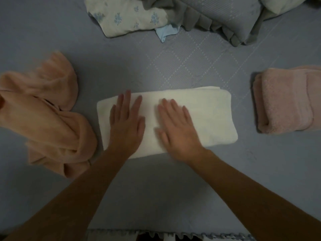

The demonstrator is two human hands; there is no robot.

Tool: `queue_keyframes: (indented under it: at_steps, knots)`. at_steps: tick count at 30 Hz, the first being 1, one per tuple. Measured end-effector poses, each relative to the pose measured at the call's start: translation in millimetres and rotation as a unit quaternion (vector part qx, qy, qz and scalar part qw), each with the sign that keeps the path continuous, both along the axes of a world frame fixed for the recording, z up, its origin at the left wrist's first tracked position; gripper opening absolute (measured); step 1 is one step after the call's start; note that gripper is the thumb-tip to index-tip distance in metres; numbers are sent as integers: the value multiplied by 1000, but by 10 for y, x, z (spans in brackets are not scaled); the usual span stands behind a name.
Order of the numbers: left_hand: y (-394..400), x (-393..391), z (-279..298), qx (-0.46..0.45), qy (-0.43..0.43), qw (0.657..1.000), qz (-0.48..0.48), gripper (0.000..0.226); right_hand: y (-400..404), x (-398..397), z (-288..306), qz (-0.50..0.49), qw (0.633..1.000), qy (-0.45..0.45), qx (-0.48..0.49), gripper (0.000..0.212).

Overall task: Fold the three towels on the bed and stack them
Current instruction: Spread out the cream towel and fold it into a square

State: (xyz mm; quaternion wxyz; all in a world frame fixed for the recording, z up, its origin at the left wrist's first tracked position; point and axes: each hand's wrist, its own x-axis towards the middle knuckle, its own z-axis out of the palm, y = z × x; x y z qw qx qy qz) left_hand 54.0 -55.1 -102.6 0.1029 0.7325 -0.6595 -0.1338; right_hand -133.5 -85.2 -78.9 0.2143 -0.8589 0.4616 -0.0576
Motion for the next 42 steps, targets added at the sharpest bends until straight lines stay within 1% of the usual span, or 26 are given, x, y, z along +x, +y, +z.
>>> queue_keyframes:
  at_steps: [2,4,8,10,14,15,16,18,19,20,21,22,24,26,27,29,31,32,33,34,35,36,38,40,41,42]
  knots:
    - [130,-55,-221,67,-51,995,-54,65,-7,144,-219,112,990,87,-9,69]
    - [350,136,-410,90,-96,989,-63,69,-273,-186,-455,121,977,176,-28,73]
    - [670,378,-406,135,-105,983,-72,74,-731,-982,-553,-66,971,231,1,73]
    - [602,319,-227,153,-95,982,-51,75,-779,-1129,-447,-197,948,245,54,75]
    - [136,338,136,96,-69,993,18,48,-488,-1183,-158,-458,877,97,106,64]
    - [-5,399,171,88,-53,994,40,42,-343,-1172,-119,-514,848,55,116,60]
    - [-137,474,178,89,-30,994,55,39,-198,-1134,-82,-579,801,5,150,60]
    - [-343,605,126,127,24,989,73,50,66,-1004,-42,-690,635,-156,312,58]
    - [-417,651,81,168,50,982,73,57,144,-921,-4,-687,567,-204,406,50]
    - [-462,672,46,212,69,973,65,62,177,-834,40,-654,540,-231,476,40]
    - [-472,681,22,257,84,961,62,63,165,-772,51,-622,536,-253,511,30]
    - [-453,680,10,302,104,945,67,63,119,-745,40,-610,551,-272,500,25]
    - [-279,632,33,387,155,905,81,63,-91,-758,34,-630,601,-298,393,26]
    - [91,492,99,463,268,839,102,65,-360,-884,80,-640,657,-289,275,9]
    - [341,384,107,484,345,796,118,62,-452,-957,103,-635,680,-281,234,8]
    - [827,109,75,460,467,735,173,47,-462,-1050,74,-607,716,-272,211,10]
    - [1217,-168,46,378,564,677,285,41,-198,-1014,8,-571,740,-231,270,15]
    - [1358,-291,43,340,607,625,354,38,20,-984,-51,-550,742,-218,316,20]
    - [1453,-389,52,311,641,571,409,35,278,-962,-88,-533,728,-219,372,21]
    - [1523,-480,83,291,661,533,441,32,561,-939,-107,-517,703,-230,430,21]
    - [1577,-564,118,278,665,523,456,30,828,-913,-99,-499,676,-240,487,24]
    - [1619,-641,151,273,655,539,455,29,1064,-898,-82,-480,653,-247,532,30]
    - [1681,-757,227,289,585,628,424,29,1412,-937,-25,-468,630,-244,570,40]
    - [1707,-786,288,316,495,707,394,29,1572,-1036,65,-489,630,-242,552,41]
    - [1717,-778,322,329,471,720,390,26,1605,-1097,117,-498,635,-241,539,40]
    - [1722,-773,369,341,466,714,394,23,1623,-1158,185,-502,639,-240,531,36]
